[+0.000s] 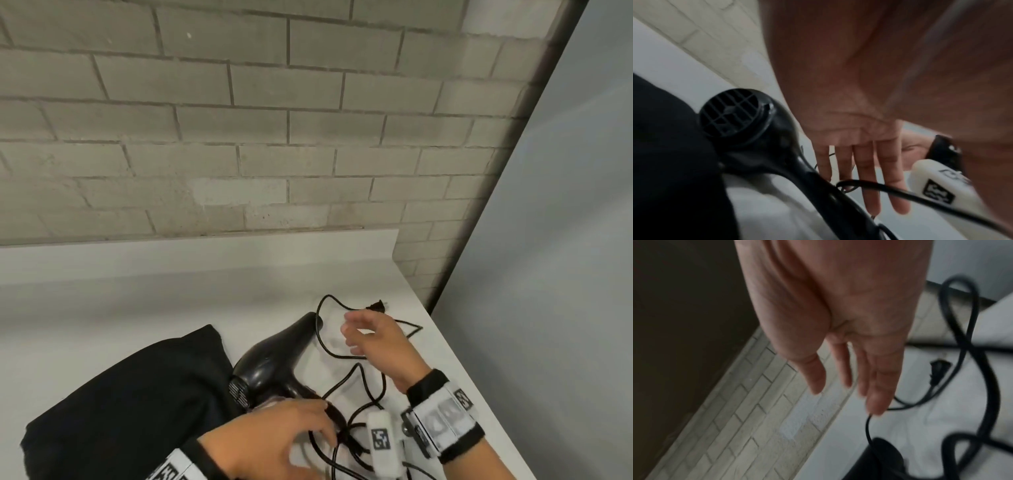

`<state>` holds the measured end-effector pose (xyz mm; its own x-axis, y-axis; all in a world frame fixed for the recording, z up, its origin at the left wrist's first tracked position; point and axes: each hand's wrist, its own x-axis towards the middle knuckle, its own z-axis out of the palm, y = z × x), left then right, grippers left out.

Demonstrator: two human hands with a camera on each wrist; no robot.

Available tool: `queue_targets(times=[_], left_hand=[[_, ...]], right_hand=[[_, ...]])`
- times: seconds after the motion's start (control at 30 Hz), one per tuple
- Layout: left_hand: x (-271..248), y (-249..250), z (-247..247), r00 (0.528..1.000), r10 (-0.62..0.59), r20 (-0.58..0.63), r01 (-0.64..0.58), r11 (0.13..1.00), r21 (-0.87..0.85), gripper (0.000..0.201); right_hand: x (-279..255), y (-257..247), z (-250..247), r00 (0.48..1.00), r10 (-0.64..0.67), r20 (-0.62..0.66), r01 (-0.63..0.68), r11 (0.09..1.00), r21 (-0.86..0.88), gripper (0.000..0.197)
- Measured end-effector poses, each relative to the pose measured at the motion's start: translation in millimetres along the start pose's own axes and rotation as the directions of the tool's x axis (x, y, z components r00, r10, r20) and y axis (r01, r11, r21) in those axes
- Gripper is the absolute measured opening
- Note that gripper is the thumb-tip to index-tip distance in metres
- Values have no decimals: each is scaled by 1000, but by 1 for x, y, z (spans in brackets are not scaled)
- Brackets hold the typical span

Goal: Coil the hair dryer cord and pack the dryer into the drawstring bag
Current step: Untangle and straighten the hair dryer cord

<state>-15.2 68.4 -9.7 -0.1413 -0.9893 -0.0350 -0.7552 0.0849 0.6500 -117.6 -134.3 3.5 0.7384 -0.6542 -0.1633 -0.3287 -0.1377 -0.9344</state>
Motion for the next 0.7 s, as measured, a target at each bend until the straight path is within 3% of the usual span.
queue_targets(times=[0.07,0.13,0.2,0.27,0.3,0.4,0.47,0.57,0.7], left_hand=[[0,-6,6,1000,14,-18,-13,999,50,23],[3,-6,7,996,-11,-91,8,999,-36,20],[9,-2,5,966,0,-259,-28,994,-104,16],[16,1,5,911,-22,-411,-25,994,-108,15],[19,1,6,893,-59,-445,9,994,-113,22],[26,-2,12,884,-239,-401,194,970,-149,54],[29,-5,18,907,-311,-283,309,950,-53,58],[32,-19,30,950,-299,-90,311,928,202,62],[40,-29,34,969,-231,-93,248,884,397,41]], right_hand=[[-26,-7,-10,989,-80,127,92,991,-94,15],[-55,-12,-14,946,-81,314,155,964,-217,25],[-82,-12,-12,889,-2,458,190,912,-364,39],[-102,-9,-5,856,40,516,173,917,-359,31],[-106,-6,-4,865,27,501,136,948,-286,24],[-105,10,-14,961,9,278,9,998,-66,17],[-102,18,-28,997,33,70,-42,991,126,21],[-98,32,-50,976,134,-172,-80,954,289,27],[-92,61,-67,896,239,-375,-159,960,231,35]])
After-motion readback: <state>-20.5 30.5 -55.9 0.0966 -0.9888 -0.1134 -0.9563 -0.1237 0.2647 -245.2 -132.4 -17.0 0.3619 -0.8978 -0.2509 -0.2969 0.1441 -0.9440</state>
